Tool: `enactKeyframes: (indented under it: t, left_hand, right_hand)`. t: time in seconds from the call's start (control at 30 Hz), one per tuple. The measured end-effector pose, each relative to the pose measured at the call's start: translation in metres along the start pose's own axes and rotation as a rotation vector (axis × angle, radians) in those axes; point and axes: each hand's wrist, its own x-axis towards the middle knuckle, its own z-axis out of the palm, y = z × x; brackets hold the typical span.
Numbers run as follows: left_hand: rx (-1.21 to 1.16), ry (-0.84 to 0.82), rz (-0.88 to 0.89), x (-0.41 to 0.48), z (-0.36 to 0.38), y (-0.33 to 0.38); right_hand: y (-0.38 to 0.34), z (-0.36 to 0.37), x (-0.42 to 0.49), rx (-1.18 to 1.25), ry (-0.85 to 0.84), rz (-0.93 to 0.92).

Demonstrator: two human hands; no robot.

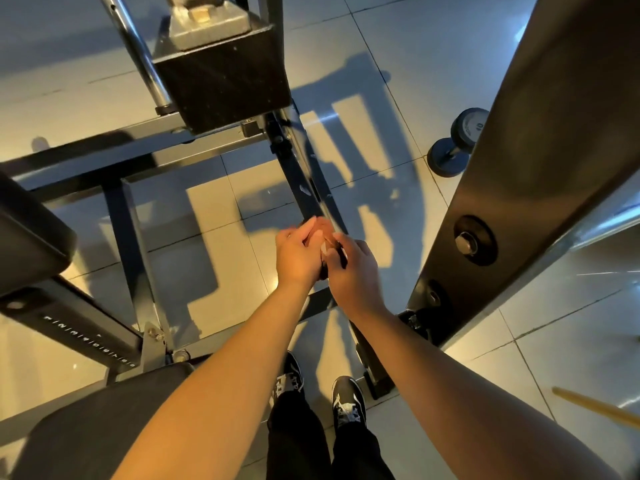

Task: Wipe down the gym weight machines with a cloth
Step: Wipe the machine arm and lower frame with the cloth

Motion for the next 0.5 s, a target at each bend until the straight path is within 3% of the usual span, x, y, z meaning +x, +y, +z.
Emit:
enactKeyframes:
  t: [0.17, 0.3, 0.4, 0.5]
  left_hand:
    - [-0.175, 0.094, -0.051, -0.052, -0.032, 0.003]
    - [-0.297, 0.158, -0.124, -0.077, -0.048, 0.024]
    - [-0.257, 0.198, -0.197, -0.079, -0.058, 0.034]
    - [-0.412, 0.172, -0.288, -0.077, -0.069, 0.035]
  right_hand:
    - [-0.021, -0.012, -0.02, 0.039, -0.048, -0.014]
    - [-0.047, -0.026, -0.036, 0.332, -0.228, 0.072]
    - [-0.064, -0.029, -0.036, 0.566, -0.341, 0.19]
    - [-0.064, -0.021, -0.033, 0.451, -0.347, 0.182]
